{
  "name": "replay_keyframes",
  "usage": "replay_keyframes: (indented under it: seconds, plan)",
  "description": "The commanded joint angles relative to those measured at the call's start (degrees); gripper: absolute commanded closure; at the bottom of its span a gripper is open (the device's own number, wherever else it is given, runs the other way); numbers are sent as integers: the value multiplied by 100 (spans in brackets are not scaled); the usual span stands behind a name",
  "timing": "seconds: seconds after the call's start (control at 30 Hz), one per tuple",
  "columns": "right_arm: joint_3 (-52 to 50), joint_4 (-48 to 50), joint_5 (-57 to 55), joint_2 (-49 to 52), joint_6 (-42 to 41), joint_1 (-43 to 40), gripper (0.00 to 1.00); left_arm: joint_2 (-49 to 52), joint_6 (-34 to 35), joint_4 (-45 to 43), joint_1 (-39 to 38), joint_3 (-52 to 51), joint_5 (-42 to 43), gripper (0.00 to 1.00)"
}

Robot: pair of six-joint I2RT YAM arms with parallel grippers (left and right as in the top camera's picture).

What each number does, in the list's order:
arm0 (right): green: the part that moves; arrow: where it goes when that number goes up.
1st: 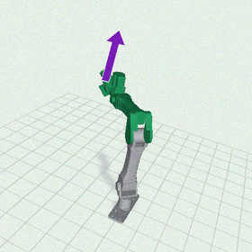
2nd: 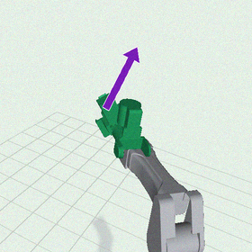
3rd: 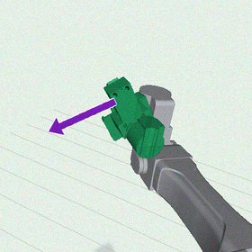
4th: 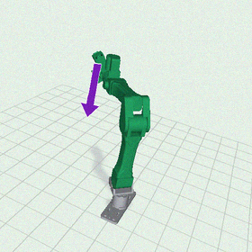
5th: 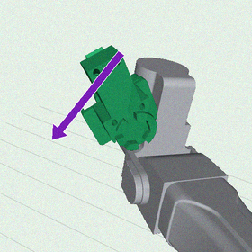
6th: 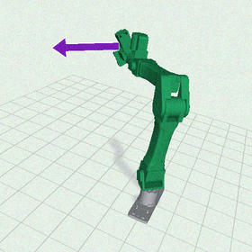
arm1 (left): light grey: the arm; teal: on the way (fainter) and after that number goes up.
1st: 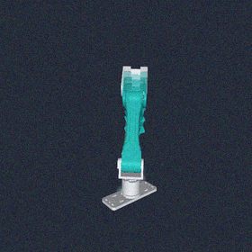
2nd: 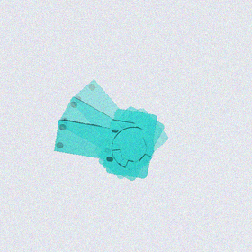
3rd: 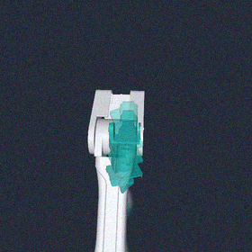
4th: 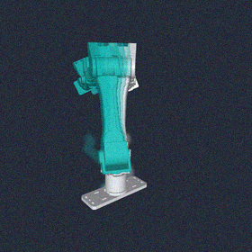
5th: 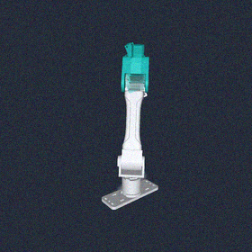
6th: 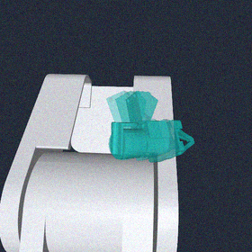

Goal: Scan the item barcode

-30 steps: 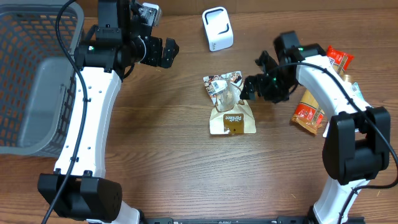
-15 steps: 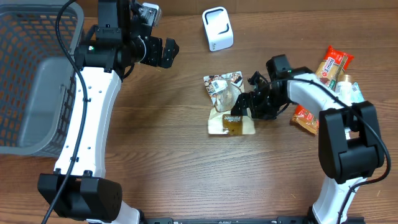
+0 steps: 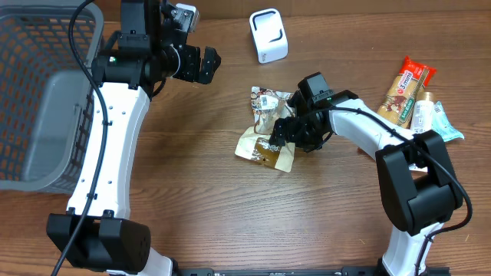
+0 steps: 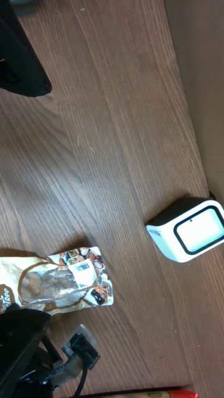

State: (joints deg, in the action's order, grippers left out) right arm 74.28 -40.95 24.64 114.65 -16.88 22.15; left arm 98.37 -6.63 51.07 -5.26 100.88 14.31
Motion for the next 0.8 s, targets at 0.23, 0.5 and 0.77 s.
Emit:
replay_keyframes:
  seconds: [0.23, 0.5, 0.77]
  plan:
    - [146, 551, -520, 199, -111, -695, 14, -87, -109, -11, -39, 52, 13, 0]
    - [144, 1134, 337, 588, 216, -964, 15, -87, -109, -11, -39, 52, 11, 0]
    - [240, 994, 754, 566, 232, -927, 23, -87, -109, -11, -39, 52, 13, 1]
